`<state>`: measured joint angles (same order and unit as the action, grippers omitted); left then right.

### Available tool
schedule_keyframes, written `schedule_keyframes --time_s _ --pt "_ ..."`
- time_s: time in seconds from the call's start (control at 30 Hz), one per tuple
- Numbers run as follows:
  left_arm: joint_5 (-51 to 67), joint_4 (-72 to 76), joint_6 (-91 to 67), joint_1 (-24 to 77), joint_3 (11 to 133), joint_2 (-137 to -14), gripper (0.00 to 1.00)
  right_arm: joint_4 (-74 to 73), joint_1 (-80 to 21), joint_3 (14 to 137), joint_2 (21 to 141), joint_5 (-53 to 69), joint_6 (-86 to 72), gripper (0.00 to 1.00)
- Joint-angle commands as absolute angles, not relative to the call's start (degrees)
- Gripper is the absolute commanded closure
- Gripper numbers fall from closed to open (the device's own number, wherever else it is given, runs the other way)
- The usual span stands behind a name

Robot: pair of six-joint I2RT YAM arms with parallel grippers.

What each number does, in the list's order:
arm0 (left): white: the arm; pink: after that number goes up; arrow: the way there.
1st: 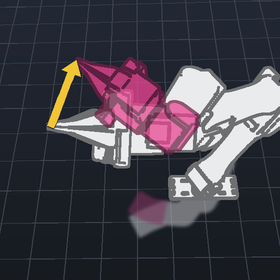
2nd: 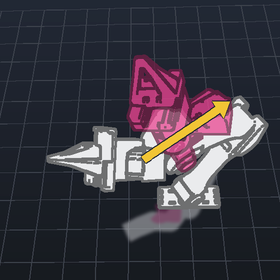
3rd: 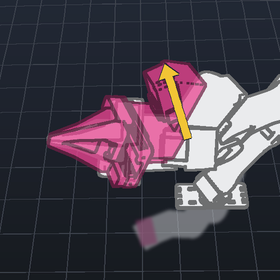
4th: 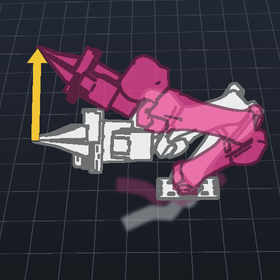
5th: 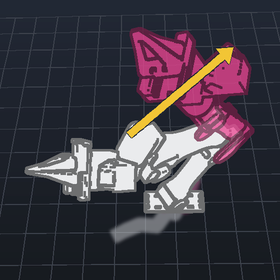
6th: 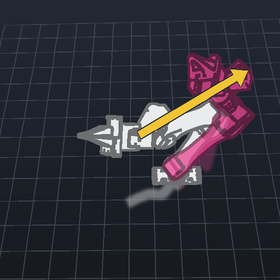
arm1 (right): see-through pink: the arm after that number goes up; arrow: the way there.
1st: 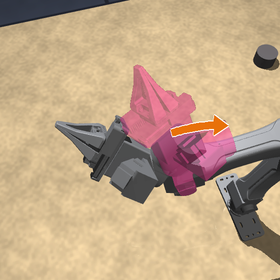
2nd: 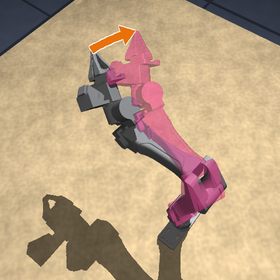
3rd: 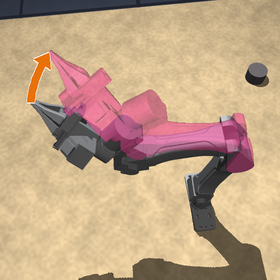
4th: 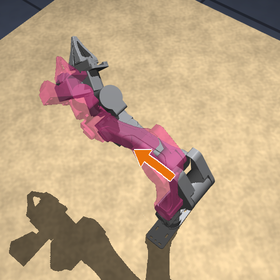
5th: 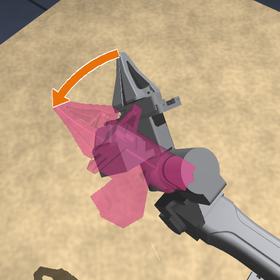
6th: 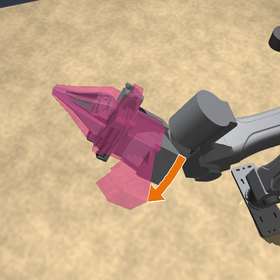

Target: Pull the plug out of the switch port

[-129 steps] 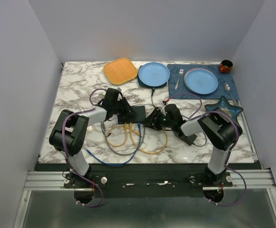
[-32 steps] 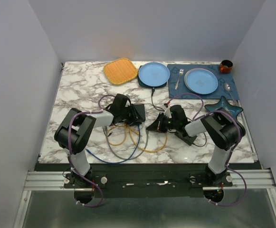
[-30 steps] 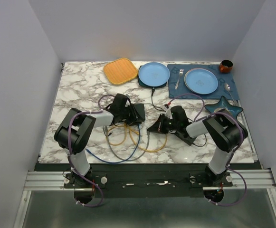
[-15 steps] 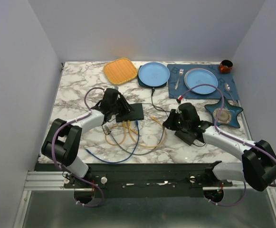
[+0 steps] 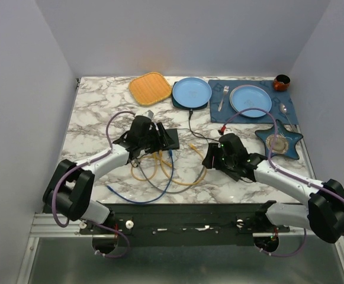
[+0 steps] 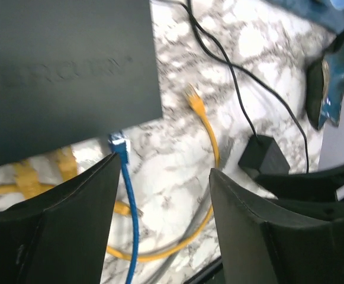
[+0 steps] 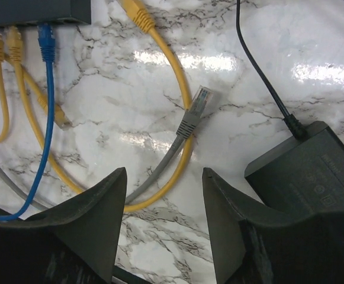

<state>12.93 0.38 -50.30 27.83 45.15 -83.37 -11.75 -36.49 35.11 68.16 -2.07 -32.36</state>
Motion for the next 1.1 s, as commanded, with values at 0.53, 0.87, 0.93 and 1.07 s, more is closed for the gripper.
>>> schedule_keyframes --time_s 0.53,0.87,0.93,1.07 --pt "5.1 0.09 -52.73 36.56 30.41 -67.5 0.33 -15.29 -37.35 47.02 89.03 -12.13 -33.58 0.47" --pt "4.13 0.09 -53.17 36.56 28.39 -65.21 0.34 -17.48 -37.44 45.7 83.43 -13.09 -33.49 0.97" --pt "3.78 -1.4 -52.82 36.47 28.91 -64.95 0.34 -19.06 -37.53 45.96 81.14 -13.18 -33.05 0.99" --pt "2.47 -2.72 -50.54 36.56 30.76 -63.72 0.33 -24.15 -38.84 47.81 72.26 -13.01 -31.03 0.99"
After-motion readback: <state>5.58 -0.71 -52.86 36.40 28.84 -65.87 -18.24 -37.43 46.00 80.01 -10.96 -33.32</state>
